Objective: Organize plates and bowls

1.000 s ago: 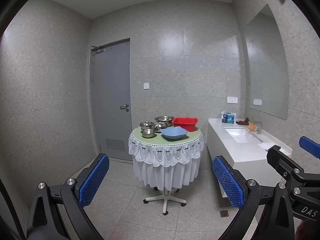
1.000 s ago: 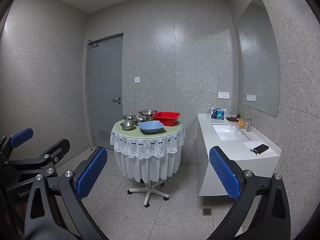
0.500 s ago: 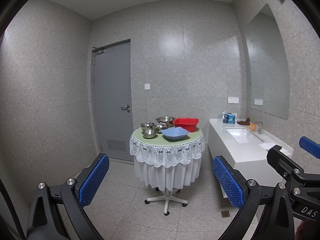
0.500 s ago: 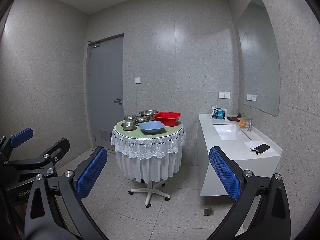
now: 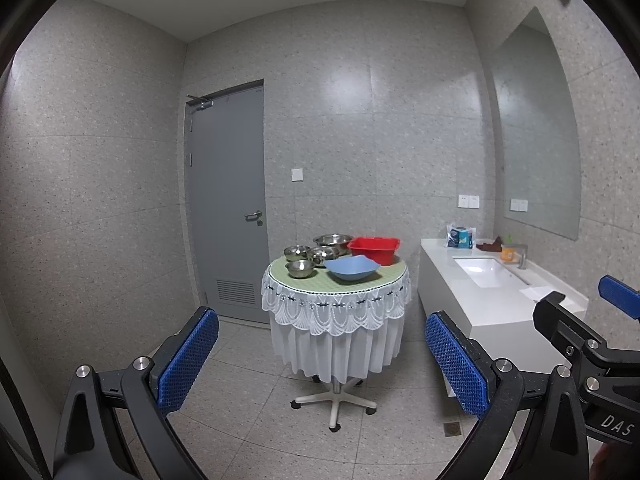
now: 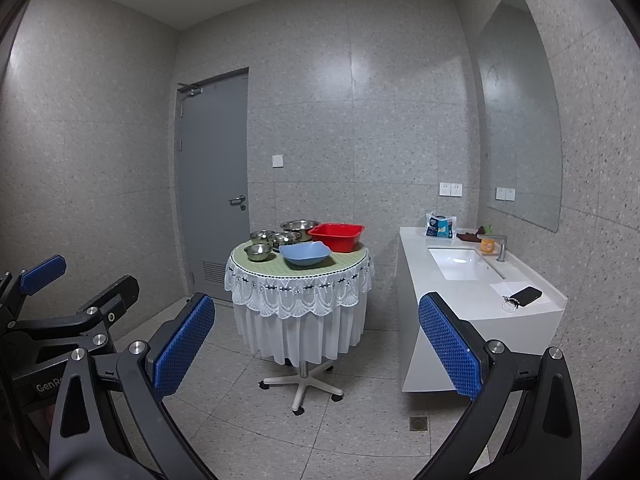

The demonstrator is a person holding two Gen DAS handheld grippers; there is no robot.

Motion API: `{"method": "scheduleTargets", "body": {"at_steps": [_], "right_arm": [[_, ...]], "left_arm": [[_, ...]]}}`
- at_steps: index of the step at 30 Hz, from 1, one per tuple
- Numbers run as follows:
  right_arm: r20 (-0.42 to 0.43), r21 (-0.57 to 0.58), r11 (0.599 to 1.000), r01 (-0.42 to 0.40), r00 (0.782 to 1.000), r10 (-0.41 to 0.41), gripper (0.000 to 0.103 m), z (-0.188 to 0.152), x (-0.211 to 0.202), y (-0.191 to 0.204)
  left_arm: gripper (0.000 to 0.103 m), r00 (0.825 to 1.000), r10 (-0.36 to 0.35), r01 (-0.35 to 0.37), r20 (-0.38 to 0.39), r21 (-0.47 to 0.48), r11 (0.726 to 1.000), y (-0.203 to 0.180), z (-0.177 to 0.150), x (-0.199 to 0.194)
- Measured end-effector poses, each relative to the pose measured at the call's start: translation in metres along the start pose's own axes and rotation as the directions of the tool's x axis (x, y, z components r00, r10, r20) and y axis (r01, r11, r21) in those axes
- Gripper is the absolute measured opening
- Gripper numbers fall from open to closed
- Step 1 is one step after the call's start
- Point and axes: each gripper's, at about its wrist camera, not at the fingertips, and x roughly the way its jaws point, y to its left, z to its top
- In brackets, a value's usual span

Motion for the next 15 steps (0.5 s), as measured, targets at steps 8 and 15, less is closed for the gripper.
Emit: {"method": "scheduleTargets", "body": {"at_steps": [8, 15], "right_arm": [[0.0, 0.001, 1.0, -0.003, 1.0, 0.003, 0.103, -0.0007, 0.0001, 0.0008], [-0.001, 0.002, 1.0, -0.004, 1.0, 0.004, 0.103, -0.0013, 0.001, 0.0011]], "left_arm": [[0.102, 1.0, 0.002, -0.002, 0.0, 0.0, 1.0, -0.0003, -0.0008, 0.0027], [0.102, 1.0, 0.004, -0.004, 0.0, -0.001, 1.0, 0.0017, -0.0011, 0.004]]}}
